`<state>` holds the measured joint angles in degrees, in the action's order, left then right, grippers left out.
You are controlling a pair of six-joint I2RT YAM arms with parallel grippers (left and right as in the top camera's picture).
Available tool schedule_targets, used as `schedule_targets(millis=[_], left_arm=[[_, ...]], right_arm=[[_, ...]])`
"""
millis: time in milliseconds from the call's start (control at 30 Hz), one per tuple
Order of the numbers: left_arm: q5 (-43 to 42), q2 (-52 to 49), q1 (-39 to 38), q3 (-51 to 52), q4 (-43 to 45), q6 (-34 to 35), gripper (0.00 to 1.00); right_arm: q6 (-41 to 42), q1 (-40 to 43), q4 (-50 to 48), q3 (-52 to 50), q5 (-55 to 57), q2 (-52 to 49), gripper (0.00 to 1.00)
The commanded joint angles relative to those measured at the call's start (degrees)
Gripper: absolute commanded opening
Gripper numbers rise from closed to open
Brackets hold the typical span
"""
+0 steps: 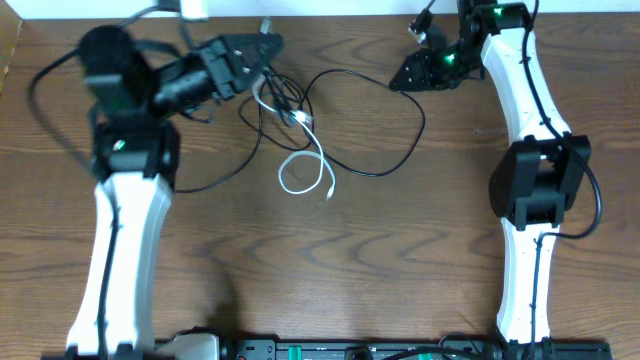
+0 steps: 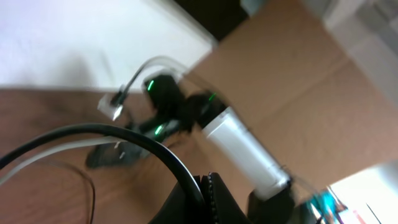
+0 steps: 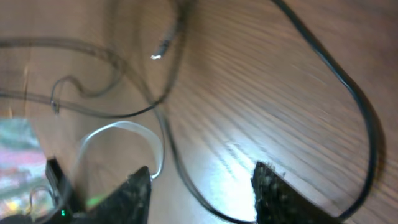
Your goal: Untangle cables
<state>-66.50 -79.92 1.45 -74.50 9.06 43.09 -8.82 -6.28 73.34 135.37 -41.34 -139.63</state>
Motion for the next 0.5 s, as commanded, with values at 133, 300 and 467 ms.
schedule_targets(millis=[133,300,467], left_arm=[[-9.40,-11.17,-2.99,-0.74,0.46,-6.86,0.07],[-9.27,-11.30,-5.11,-0.74,4.61,-5.79,0.07],[-5.86,-11.32,-5.33,-0.74,6.78,-0.37,0.07]], right_arm=[[0.46,-3.78,-1.05,0.39,-5.53,12.81,0.58],[7.61,-7.78,-3.58,0.35,-5.97,11.91,0.57],[10.62,-12.68,-7.08,0.35,-3.69,11.19,0.57]])
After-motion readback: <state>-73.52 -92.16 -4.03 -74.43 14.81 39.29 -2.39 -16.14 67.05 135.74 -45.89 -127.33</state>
